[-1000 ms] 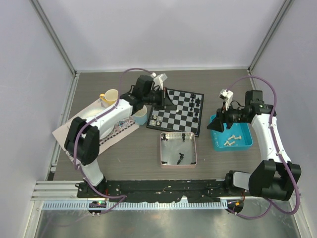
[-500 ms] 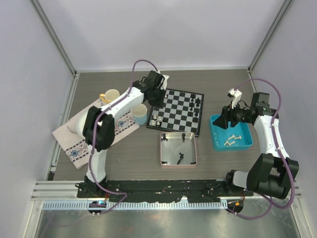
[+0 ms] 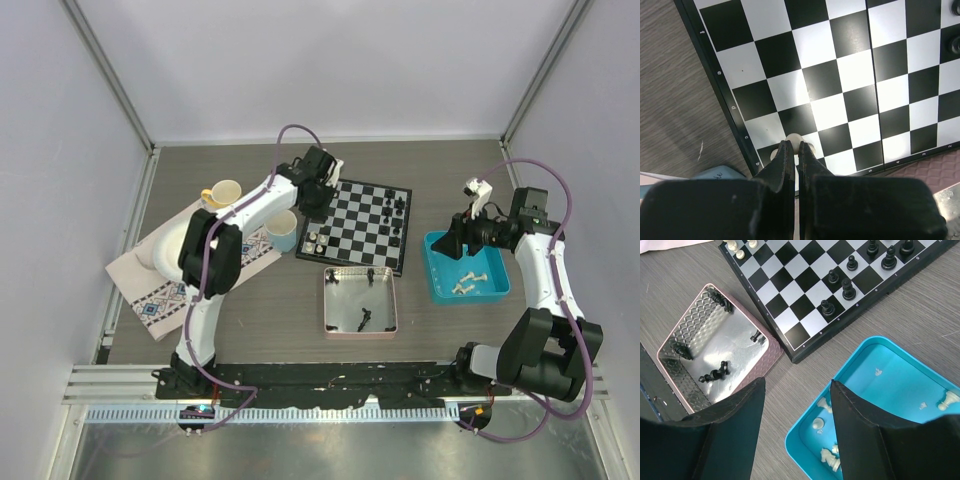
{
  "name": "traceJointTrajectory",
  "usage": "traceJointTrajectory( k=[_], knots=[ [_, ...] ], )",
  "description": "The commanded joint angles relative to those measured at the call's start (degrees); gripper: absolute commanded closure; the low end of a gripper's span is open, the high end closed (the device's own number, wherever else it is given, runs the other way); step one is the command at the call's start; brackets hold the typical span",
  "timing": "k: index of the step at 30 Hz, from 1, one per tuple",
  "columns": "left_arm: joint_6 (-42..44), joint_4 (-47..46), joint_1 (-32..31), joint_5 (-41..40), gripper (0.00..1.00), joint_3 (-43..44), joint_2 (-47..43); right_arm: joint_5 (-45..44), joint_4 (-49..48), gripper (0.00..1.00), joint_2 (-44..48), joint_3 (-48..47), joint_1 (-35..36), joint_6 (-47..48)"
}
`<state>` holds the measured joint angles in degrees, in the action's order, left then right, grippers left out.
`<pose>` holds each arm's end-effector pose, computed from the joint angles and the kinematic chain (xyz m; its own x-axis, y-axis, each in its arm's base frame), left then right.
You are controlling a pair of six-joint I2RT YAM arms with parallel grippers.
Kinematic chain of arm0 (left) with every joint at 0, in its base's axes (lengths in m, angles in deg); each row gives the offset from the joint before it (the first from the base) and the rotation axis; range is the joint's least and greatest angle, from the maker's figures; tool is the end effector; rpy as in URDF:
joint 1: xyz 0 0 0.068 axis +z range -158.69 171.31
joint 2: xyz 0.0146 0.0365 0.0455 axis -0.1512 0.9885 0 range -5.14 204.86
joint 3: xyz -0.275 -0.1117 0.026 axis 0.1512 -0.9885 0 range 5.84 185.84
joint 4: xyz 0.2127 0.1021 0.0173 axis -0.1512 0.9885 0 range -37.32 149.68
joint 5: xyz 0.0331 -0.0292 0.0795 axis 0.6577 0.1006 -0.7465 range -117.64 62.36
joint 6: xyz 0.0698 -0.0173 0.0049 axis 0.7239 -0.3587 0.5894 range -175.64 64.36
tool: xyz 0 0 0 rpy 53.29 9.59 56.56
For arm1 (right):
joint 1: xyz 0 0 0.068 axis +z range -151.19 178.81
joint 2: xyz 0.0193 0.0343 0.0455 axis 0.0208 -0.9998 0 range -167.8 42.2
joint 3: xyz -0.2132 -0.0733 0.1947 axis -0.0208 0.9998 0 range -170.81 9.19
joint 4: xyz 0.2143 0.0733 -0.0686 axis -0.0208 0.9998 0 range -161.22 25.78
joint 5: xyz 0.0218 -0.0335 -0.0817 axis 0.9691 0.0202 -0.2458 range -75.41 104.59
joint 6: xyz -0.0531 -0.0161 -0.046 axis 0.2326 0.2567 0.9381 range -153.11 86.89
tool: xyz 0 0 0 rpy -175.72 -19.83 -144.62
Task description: Set up the chess pieces on the board
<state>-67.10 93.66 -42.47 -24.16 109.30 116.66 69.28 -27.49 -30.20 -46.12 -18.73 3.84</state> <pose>0.3861 -0.2626 0.2333 -0.8160 0.3070 -0.4898 0.4269 0.8913 -0.1527 0.2165 -0.0174 0.2883 -0.5420 -0.1931 -0.8179 -0.6644 0.6944 0.2764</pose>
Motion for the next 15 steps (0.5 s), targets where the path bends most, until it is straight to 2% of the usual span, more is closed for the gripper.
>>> traceJointTrajectory(
  k=[1, 15],
  knots=[
    [0.9, -0.5, -0.1, 0.0, 0.99, 3.1, 1.2, 1.9, -1.7, 0.39, -0.2, 0.3, -0.6, 0.1],
    [0.2, -0.2, -0.1, 1.3, 0.97, 4.4, 4.2, 2.2, -1.7, 0.40, -0.5, 0.5, -0.9, 0.2]
  ],
)
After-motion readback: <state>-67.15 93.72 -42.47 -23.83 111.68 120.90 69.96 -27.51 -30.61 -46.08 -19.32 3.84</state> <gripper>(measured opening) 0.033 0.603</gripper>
